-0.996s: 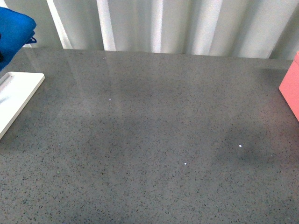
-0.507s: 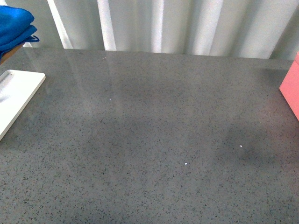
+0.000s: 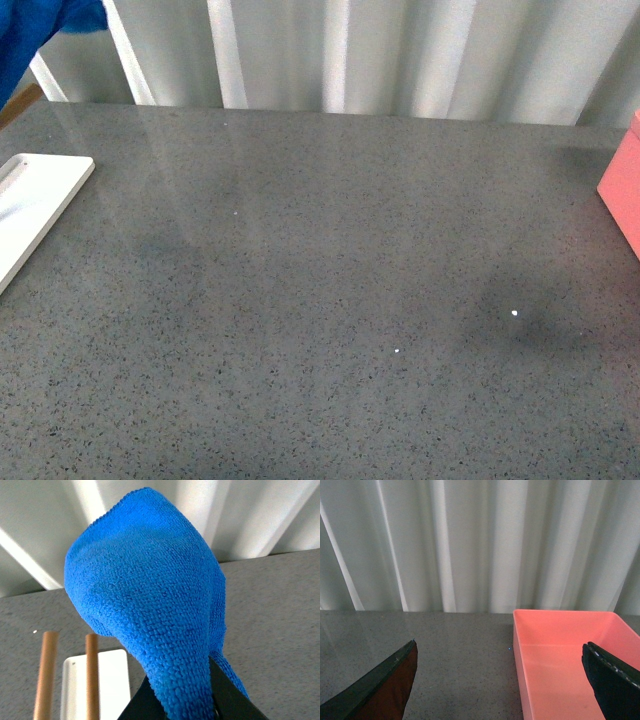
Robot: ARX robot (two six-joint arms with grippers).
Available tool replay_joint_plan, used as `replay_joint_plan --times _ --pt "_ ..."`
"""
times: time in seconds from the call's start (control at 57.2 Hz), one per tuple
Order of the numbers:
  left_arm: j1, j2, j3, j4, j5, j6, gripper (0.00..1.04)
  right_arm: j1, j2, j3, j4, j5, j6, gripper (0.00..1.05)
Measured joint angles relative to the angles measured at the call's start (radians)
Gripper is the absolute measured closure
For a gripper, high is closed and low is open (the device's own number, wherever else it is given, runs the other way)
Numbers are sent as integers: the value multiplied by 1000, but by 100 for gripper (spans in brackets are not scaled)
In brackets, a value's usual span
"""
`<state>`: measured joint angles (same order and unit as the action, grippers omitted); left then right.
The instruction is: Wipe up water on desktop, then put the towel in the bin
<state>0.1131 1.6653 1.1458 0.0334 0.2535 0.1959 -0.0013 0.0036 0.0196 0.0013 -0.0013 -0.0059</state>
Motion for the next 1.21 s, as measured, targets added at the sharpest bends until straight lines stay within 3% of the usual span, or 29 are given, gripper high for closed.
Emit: replay_joint_plan --times 0.157,0.227,0.315,0.577,0.961,1.031,1.066,1.101,1.206 --pt "-103 -83 -64 22 122 -99 100 0 0 0 0 0 0 7" --pt "-183 -141 -122 102 250 -219 100 0 0 0 0 0 0 7" --pt "-266 -177 -171 206 324 -344 100 0 0 0 0 0 0 7" --pt "-396 -142 -170 272 283 -436 100 0 0 0 0 0 0 7" --pt "-439 -112 -121 279 237 -434 100 0 0 0 0 0 0 7" --pt "-438 -112 -121 279 236 -434 100 32 128 80 -171 166 43 7" --pt "-438 -112 -121 279 236 -434 100 18 222 113 -177 171 49 7" --pt "-438 -112 -121 279 236 -433 100 -10 316 140 -141 137 58 7" --pt "-439 -112 -118 279 236 -433 100 -115 620 219 79 -90 97 7"
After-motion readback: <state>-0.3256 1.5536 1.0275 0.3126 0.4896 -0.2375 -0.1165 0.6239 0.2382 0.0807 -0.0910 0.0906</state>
